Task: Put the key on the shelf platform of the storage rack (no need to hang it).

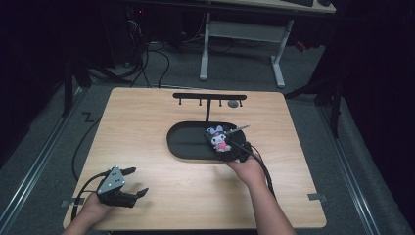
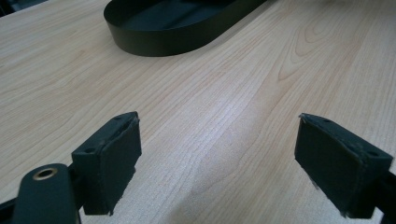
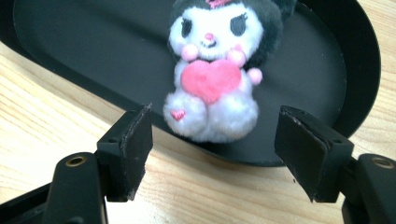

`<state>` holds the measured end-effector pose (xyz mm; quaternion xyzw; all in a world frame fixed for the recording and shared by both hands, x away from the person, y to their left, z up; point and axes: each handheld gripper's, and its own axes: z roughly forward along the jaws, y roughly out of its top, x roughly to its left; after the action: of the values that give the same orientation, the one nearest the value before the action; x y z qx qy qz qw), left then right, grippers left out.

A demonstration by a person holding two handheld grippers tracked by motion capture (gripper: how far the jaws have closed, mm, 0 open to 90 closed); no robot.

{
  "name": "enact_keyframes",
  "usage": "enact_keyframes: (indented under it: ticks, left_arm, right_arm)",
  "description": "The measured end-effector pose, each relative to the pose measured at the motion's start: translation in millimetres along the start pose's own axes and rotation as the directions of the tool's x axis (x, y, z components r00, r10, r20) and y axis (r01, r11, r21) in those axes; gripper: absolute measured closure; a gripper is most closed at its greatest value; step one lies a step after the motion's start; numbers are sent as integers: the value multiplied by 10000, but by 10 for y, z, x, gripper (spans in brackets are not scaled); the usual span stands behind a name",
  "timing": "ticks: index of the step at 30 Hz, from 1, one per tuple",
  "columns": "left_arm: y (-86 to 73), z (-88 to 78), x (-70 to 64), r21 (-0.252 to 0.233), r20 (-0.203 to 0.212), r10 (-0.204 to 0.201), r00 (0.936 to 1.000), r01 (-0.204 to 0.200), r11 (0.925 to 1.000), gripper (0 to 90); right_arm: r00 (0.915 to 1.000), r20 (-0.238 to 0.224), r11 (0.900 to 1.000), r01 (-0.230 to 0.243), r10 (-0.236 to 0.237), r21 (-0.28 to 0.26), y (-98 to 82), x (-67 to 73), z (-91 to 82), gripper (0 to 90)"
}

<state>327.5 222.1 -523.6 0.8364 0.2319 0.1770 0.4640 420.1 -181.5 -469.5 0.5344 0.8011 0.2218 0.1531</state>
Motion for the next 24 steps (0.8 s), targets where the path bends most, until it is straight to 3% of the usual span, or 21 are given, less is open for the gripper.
enact_keyframes:
  ticks: [11, 24]
  left_arm:
    - [0, 0, -3, 26, 8, 13, 10000, -13, 10000, 155]
    - [-1, 2, -4, 50, -26, -6, 10000, 6, 10000, 155]
  right_arm:
    - [9997, -169, 9981, -206, 197, -573, -229, -33, -67, 276]
    - [9996, -195, 9855, -215, 185, -1684, -734, -35, -112, 283]
